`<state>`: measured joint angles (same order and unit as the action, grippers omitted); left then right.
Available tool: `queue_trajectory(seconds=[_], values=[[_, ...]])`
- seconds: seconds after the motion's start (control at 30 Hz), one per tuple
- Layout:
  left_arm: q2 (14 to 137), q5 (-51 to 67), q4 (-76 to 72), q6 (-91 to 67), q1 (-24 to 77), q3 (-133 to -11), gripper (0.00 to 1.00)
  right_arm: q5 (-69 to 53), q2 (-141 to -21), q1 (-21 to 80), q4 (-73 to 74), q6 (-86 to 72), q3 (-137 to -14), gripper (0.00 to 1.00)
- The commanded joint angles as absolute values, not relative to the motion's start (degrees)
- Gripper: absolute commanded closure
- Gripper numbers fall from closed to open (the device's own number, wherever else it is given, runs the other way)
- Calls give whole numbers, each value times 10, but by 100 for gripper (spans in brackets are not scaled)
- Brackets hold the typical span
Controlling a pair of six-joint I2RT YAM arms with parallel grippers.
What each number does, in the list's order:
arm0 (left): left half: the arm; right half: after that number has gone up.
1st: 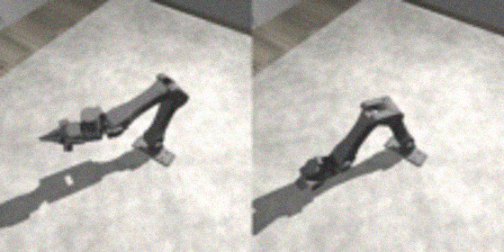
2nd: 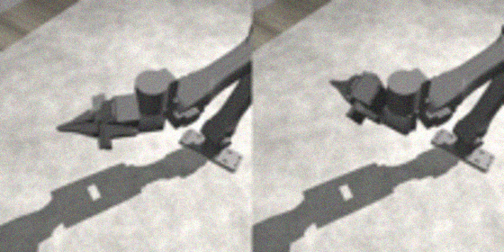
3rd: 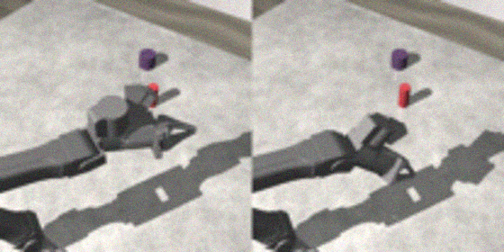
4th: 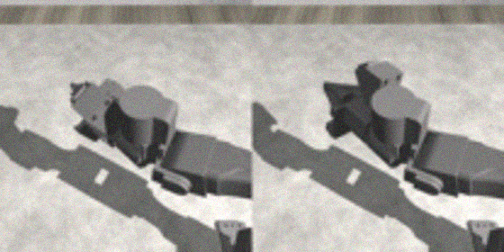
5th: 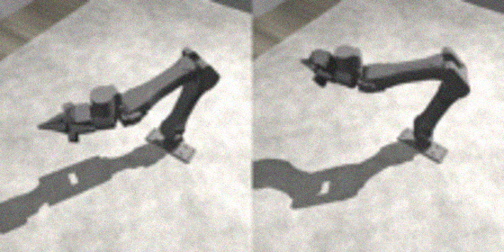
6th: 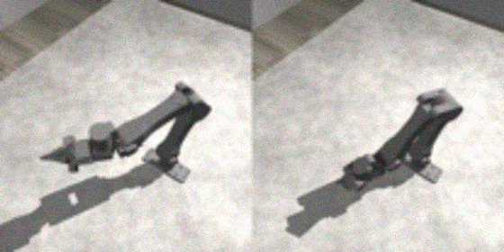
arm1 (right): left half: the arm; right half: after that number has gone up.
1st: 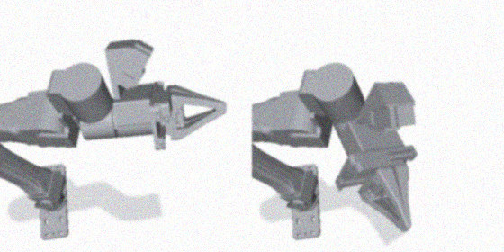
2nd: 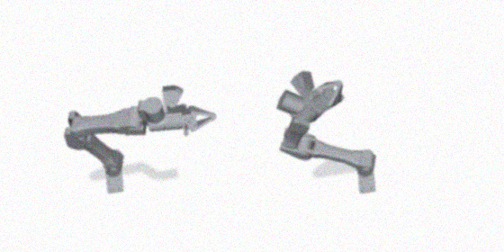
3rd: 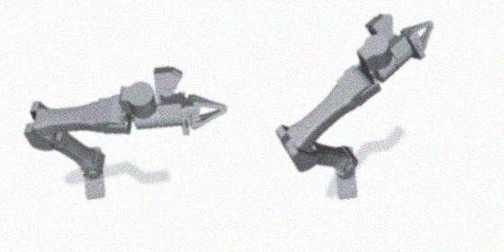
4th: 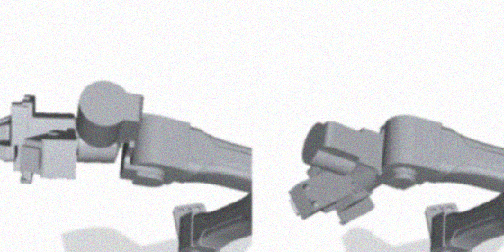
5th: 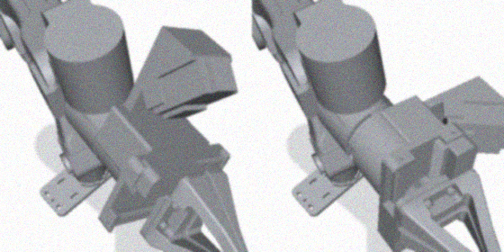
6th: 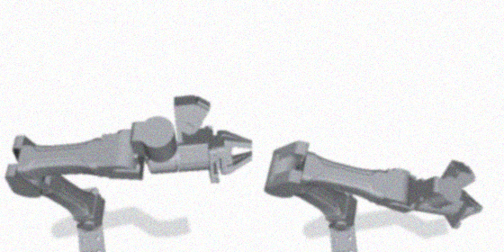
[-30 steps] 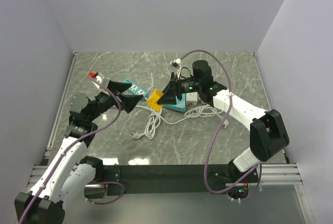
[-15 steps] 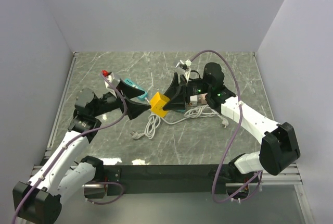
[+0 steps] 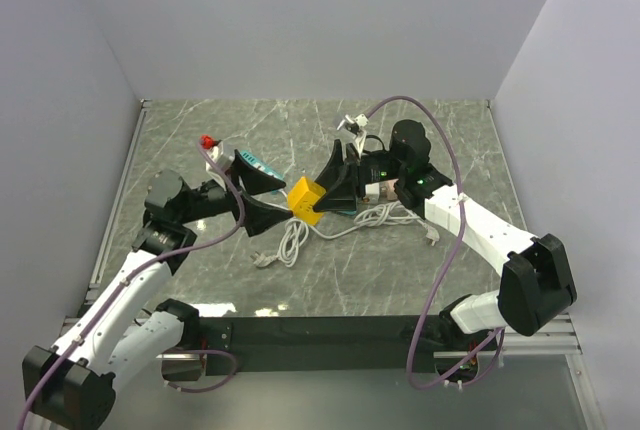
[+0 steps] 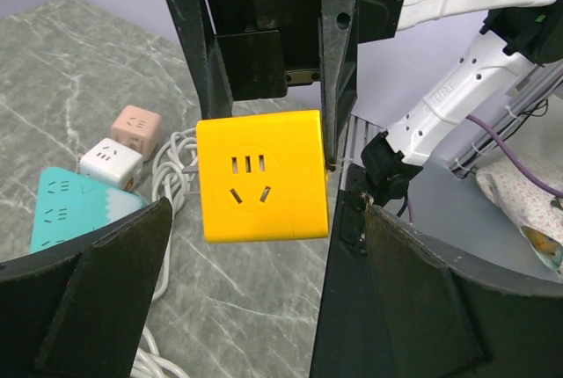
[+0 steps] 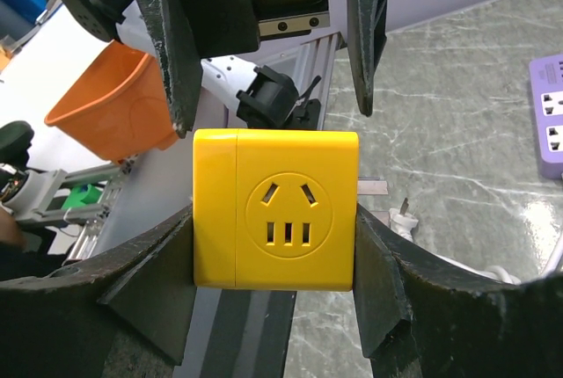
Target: Insert the plug
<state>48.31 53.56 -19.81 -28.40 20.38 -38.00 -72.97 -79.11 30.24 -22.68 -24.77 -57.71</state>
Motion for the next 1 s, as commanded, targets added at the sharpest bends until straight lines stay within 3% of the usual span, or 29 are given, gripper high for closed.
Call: queue_trajectory(seconds=[0.0, 0.33, 0.43, 0.47, 0.5, 0.6, 0.67, 0.7, 0.77, 0.8, 0.87, 0.9, 0.97], values=[[497, 528, -195, -281, 214, -418, 3, -732, -780, 304, -262, -260, -584, 87], [527, 517, -169, -266, 241, -434, 4, -728, -776, 304, -272, -266, -583, 87], [542, 519, -163, -264, 247, -441, 10, -729, -779, 304, -271, -266, -584, 87], [548, 517, -163, -265, 250, -442, 16, -728, -780, 304, -269, -265, -585, 87], [550, 518, -164, -264, 251, -443, 33, -727, -780, 303, -264, -263, -586, 87], [561, 518, -167, -267, 258, -446, 61, -718, -781, 303, -245, -244, -587, 86], [569, 515, -165, -267, 262, -450, 85, -708, -782, 303, -222, -224, -591, 84], [571, 512, -161, -267, 262, -453, 98, -694, -781, 303, -214, -217, -592, 78], [576, 503, -159, -271, 263, -454, 100, -670, -771, 302, -183, -189, -594, 67], [575, 495, -159, -276, 263, -454, 100, -633, -766, 300, -169, -177, -595, 52], [577, 486, -163, -285, 263, -454, 100, -587, -743, 296, -139, -146, -589, 39], [577, 484, -163, -288, 263, -454, 100, -568, -731, 295, -139, -142, -582, 3], [583, 469, -163, -301, 263, -455, 100, -500, -692, 294, -135, -119, -562, 3]])
